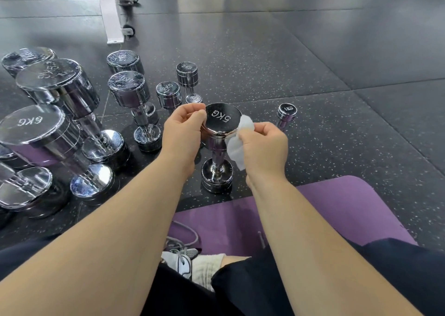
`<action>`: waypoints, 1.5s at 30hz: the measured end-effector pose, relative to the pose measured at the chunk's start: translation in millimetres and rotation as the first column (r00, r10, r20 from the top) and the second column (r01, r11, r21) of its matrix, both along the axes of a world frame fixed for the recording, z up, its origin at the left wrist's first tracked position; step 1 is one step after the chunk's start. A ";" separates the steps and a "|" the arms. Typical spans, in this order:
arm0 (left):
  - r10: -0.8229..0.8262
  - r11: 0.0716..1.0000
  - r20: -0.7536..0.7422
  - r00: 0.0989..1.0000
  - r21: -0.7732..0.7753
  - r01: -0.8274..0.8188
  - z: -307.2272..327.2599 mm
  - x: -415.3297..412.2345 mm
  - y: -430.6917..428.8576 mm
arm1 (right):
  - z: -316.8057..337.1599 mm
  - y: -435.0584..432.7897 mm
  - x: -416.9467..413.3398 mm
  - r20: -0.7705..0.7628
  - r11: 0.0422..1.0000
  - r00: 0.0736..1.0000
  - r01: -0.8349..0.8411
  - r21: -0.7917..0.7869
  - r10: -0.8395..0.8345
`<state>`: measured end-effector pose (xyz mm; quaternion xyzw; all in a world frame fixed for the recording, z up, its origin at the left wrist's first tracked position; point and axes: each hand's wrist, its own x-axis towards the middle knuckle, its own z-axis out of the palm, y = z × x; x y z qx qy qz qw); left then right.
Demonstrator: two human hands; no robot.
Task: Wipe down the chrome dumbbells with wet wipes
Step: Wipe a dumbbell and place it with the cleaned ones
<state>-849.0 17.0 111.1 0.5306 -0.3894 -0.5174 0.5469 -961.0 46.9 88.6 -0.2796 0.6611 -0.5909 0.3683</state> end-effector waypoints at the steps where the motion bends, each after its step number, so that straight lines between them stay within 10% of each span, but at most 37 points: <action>1: 0.004 1.000 0.003 1.000 -0.003 -0.004 -0.1 0.0 -0.1 | -1.5 1.2 1.4 -0.084 1.000 0.996 -0.013 0.021 0.015; 9: -0.013 1.000 0.009 1.000 -0.001 0.013 -1.7 1.3 -1.2 | 1.3 15.1 12.4 -0.305 0.999 0.951 -0.049 0.002 0.047; 15: -0.010 0.999 -0.083 0.997 0.035 0.013 -5.6 3.2 -2.5 | 3.1 13.5 13.0 0.177 0.998 0.984 0.028 -0.060 -0.017; 20: 0.107 0.914 -0.116 0.988 0.403 -0.051 -17.0 6.8 6.9 | 9.7 16.5 11.4 0.582 0.998 0.813 0.008 -0.069 0.034; 26: -0.475 0.632 -0.272 0.837 0.557 0.539 -10.7 11.6 23.5 | 15.4 21.7 13.2 0.770 0.997 0.636 0.008 -0.078 0.055; 30: -0.422 0.681 -0.264 0.868 0.540 0.495 -3.5 9.8 29.8 | 14.7 24.6 7.6 0.642 0.998 0.764 -0.055 -0.033 0.063; 38: 0.166 0.970 -0.022 0.986 0.186 -0.159 -7.2 5.6 30.9 | 8.9 25.7 22.5 0.410 0.990 0.903 -0.091 -0.112 0.129; 45: 0.110 0.994 0.103 0.989 0.005 -0.111 -8.1 -6.0 36.3 | 5.9 20.0 21.2 0.213 0.994 0.974 -0.059 -0.094 0.078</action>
